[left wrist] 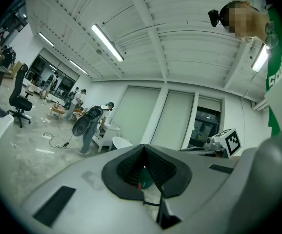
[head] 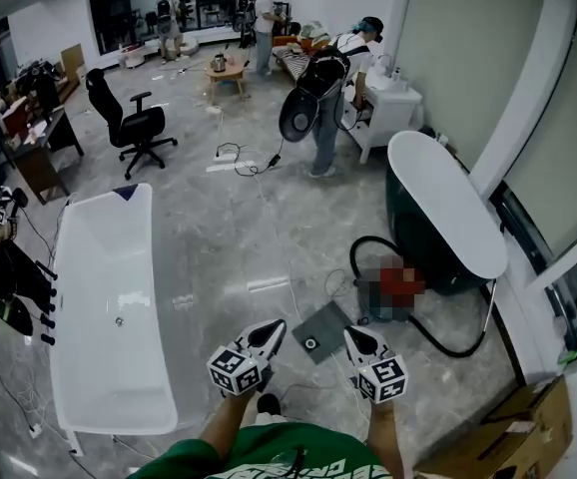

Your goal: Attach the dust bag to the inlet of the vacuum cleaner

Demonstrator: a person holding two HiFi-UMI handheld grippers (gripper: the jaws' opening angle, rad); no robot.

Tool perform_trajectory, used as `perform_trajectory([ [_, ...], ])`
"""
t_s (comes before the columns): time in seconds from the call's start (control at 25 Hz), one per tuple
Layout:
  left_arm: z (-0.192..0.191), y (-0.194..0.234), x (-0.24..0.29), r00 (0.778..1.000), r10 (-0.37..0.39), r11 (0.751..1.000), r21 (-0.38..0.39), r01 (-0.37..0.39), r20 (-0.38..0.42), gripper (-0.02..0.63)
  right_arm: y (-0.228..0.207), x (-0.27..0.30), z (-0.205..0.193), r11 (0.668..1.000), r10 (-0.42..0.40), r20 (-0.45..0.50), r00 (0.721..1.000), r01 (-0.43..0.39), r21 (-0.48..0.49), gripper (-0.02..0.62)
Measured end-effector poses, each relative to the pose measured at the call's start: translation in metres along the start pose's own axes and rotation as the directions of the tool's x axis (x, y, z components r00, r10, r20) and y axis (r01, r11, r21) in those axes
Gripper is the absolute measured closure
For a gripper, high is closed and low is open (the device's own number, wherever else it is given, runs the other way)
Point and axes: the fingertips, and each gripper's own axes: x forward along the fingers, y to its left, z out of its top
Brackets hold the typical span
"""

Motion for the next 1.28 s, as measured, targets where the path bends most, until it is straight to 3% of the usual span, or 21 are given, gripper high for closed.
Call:
perform_trajectory([
  [0.2, 0.007, 0.026, -0.005, 1.000, -0.010, 1.000, -0.017, 0.010, 0.006, 0.603, 0.014, 0.014, 0.000, 1.000, -0.014, -0.028, 1.000, 0.014, -0.008, 0.586],
  [0.52, -0.002, 0.036, 0.011, 0.999, -0.050, 0.998, -0.046, 0.050, -0.011, 0.602, -0.002, 0.020, -0.003, 0.997, -0.075, -0.044, 0.996, 0.075, 0.006, 0.586],
  [0.92, 0.016, 0.056, 0.077, 0.995, -0.089, 0.996, 0.008, 0.090, -0.039, 0.603, -0.061, 0.057, 0.015, 0.994, -0.103, 0.008, 0.995, 0.103, 0.027, 0.586],
  [1.28, 0.035, 0.055, 0.166, 0.980, -0.185, 0.981, 0.053, 0.188, -0.069, 0.602, -0.143, 0.060, 0.035, 0.977, -0.203, 0.068, 0.977, 0.198, 0.074, 0.586],
])
